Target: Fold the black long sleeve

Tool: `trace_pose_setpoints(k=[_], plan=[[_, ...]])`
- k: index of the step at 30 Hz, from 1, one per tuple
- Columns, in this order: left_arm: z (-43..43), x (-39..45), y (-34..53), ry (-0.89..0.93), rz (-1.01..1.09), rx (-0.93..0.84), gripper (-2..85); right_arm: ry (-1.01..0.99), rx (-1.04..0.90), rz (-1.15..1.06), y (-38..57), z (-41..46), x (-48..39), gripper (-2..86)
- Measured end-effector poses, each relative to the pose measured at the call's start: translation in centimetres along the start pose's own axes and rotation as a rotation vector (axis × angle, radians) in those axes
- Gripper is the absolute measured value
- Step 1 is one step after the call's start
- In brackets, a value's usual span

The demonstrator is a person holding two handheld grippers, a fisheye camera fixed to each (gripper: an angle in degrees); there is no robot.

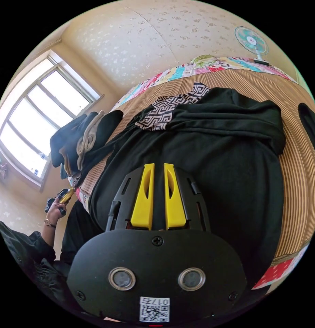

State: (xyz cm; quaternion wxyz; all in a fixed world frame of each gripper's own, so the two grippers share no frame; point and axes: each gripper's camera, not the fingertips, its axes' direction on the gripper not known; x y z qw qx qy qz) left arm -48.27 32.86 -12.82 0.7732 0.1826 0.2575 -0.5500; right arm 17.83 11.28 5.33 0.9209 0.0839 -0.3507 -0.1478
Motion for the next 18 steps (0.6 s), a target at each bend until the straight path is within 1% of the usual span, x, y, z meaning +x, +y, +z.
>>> trace_pose_setpoints(k=[2, 4, 5, 7, 8, 10, 11, 13, 14, 16, 17, 18], plan=[[-2.1, 4.7, 0.9, 0.004, 0.151, 0.066, -0.2, -0.063, 0.019, 0.031, 0.6, -0.5, 1.4, 2.6], [-3.3, 12.7, 3.0, 0.061, 0.398, 0.135, -0.6, -0.11, 0.028, 0.064, 0.9, -0.8, 2.6, 2.2], [-3.2, 14.9, 3.7, 0.084, 0.458, 0.141, -0.7, -0.132, 0.035, 0.079, 1.1, -1.0, 3.2, 2.0], [-1.3, 24.0, 7.6, 0.215, 0.668, 0.125, -0.8, -0.146, 0.043, 0.083, 1.4, -1.1, 3.6, 1.7], [-0.4, 26.1, 8.8, 0.255, 0.713, 0.107, -0.8, -0.147, 0.048, 0.078, 1.6, -1.3, 3.7, 1.6], [5.2, 35.0, 14.7, 0.405, 0.901, -0.015, -0.8, -0.141, 0.054, 0.069, 1.8, -1.4, 3.7, 1.4], [6.9, 37.0, 16.4, 0.434, 0.946, -0.046, -0.8, -0.14, 0.057, 0.063, 2.0, -1.5, 3.7, 1.3], [14.6, 44.0, 23.7, 0.52, 1.094, -0.21, -0.8, -0.142, 0.064, 0.058, 2.3, -1.7, 3.8, 1.2], [16.7, 45.5, 25.8, 0.538, 1.125, -0.267, -0.7, -0.148, 0.068, 0.058, 2.4, -1.8, 4.0, 1.1], [24.9, 49.6, 34.6, 0.584, 1.265, -0.474, -0.5, -0.162, 0.07, 0.059, 2.6, -1.9, 4.2, 1.0], [26.9, 50.0, 36.9, 0.578, 1.299, -0.516, -0.4, -0.172, 0.071, 0.06, 2.7, -2.0, 4.3, 1.0], [30.7, 50.3, 41.1, 0.54, 1.353, -0.596, -0.1, -0.176, 0.071, 0.06, 2.8, -2.0, 4.4, 0.9]])
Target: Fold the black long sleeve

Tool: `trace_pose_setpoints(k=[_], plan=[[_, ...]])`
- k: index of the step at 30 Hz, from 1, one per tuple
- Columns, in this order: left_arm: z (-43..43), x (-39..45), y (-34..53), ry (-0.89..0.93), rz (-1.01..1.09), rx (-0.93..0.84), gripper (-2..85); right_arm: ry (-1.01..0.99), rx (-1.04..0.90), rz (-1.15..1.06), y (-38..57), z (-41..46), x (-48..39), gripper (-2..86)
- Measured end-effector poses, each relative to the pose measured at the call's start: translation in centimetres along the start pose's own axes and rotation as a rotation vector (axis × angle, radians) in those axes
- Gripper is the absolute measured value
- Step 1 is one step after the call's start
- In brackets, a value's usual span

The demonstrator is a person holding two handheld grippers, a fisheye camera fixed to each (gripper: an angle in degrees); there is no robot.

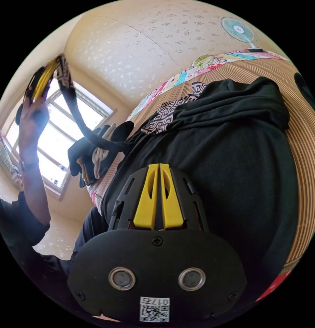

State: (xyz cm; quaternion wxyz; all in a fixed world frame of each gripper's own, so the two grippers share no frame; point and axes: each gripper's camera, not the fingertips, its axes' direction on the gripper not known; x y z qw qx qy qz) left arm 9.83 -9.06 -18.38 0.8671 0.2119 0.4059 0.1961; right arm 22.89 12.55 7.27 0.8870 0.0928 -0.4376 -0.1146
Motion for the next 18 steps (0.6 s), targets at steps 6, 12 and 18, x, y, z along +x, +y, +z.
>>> trace_pose_setpoints(k=[6, 12, 18], plan=[[13.6, -2.2, 5.3, 0.018, -0.146, -0.339, 6.5, -0.028, 0.002, -0.004, 0.4, -0.3, 0.2, 0.8], [1.1, -5.0, 11.8, -0.1, -0.296, -0.203, 7.9, -0.048, 0.004, -0.019, 0.5, -0.2, -0.4, 0.7], [-6.9, -7.6, 19.2, -0.302, -0.407, -0.315, 8.4, -0.055, -0.059, 0.026, -1.0, 0.0, -1.6, 1.7]])
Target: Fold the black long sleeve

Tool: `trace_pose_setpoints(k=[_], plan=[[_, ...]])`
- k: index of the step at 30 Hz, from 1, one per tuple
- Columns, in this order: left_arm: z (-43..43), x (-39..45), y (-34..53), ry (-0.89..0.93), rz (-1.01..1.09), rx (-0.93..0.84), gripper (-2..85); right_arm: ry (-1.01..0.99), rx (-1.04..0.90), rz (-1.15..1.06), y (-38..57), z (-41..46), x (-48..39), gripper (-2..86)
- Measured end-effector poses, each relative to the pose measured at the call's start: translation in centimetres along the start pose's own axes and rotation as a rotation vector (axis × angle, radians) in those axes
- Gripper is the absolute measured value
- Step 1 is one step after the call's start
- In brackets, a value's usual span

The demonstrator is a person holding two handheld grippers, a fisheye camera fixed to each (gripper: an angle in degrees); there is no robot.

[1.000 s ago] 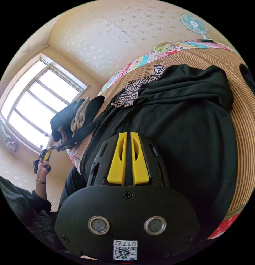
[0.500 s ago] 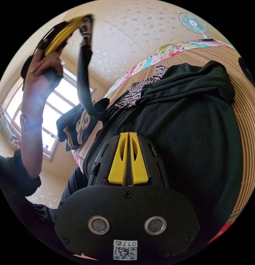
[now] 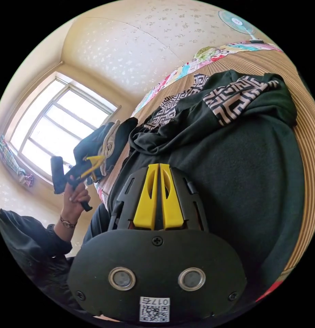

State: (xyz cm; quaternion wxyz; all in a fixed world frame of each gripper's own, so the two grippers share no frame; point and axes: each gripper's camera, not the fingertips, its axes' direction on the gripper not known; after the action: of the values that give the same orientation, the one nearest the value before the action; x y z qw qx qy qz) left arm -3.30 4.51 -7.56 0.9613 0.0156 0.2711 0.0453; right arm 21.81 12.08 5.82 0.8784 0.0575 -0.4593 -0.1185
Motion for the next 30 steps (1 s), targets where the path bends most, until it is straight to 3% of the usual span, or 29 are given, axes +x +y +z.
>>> trace_pose_setpoints(k=[5, 9, 14, 16, 20, 27, 30], plan=[[0.2, -0.7, -1.7, -0.056, 0.063, -0.002, 7.9, 0.184, 0.066, -0.018, -4.5, -2.7, -4.0, 4.0], [3.0, 0.4, -10.2, -0.086, 0.205, -0.099, 7.9, 0.431, 0.096, 0.063, -9.0, -4.5, -3.4, 6.2], [6.4, 2.6, -18.1, -0.086, 0.51, -0.139, 8.9, 0.6, -0.049, 0.085, -14.4, -3.0, -0.1, 8.0], [8.6, 3.0, -20.6, -0.027, 0.684, -0.252, 8.9, 0.642, -0.132, 0.072, -15.3, -1.2, 0.8, 7.9], [10.1, 2.5, -23.2, -0.04, 0.796, -0.364, 8.8, 0.743, -0.162, -0.042, -15.7, -0.3, -0.9, 4.9], [13.3, -0.6, -24.3, -0.224, 0.957, -0.544, 8.3, 0.798, 0.113, 0.002, -14.0, -4.4, -3.6, 1.2], [13.0, -3.5, -25.8, -0.165, 0.914, -0.561, 4.9, 0.795, 0.155, 0.058, -13.3, -5.1, -2.4, 1.0]])
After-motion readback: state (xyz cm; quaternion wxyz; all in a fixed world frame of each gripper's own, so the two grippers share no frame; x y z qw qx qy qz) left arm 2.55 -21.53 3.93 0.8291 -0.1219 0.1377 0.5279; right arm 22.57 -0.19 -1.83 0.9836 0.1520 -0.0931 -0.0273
